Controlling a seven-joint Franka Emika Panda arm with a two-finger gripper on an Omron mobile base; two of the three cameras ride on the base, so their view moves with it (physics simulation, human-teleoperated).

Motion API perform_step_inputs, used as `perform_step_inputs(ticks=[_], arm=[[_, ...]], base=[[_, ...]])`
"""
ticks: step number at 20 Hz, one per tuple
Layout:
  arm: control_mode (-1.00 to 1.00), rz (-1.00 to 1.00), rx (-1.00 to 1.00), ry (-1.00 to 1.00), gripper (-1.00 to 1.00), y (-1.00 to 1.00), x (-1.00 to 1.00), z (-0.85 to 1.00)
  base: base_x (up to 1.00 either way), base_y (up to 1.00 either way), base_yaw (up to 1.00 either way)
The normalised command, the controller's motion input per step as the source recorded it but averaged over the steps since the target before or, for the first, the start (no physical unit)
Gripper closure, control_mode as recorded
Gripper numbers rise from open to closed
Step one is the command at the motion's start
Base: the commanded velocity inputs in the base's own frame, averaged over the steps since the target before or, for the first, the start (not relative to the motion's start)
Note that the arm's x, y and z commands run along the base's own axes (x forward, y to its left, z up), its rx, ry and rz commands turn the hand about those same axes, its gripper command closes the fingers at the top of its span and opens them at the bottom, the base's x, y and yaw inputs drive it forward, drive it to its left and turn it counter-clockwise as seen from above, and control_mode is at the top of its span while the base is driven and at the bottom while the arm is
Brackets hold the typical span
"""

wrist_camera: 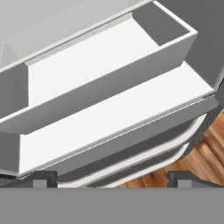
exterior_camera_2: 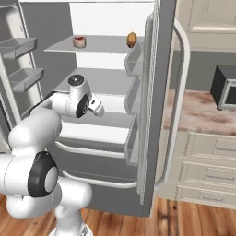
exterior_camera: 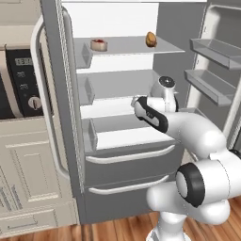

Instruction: Gather the eggplant and sweet potato from the fridge and place them on a tray on the dining counter. Then gather the steak and chicken drumstick from the fridge and place them on the other tray.

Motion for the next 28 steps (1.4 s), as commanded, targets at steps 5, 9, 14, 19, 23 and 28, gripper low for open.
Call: perform_step_inputs(ticks=[5,9,14,19,23,28], arm=[[1.0,0.0,0.0,0.0,-1.0,0.0,0.0,0.0],[1.0,0.0,0.0,0.0,-1.0,0.0,0.0,0.0],[1.0,0.0,0.0,0.0,-1.0,0.0,0.0,0.0],[1.0,0.0,0.0,0.0,-1.0,0.0,0.0,0.0],[1.0,0.0,0.0,0.0,-1.0,0.0,0.0,0.0],[1.0,0.0,0.0,0.0,-1.0,0.0,0.0,0.0]], base=[[0.5,0.12,-0.01],[0.38,0.07,0.0],[0.44,0.04,0.0],[0.33,0.02,0.0],[0.0,0.0,0.0],[0.0,0.0,0.0]])
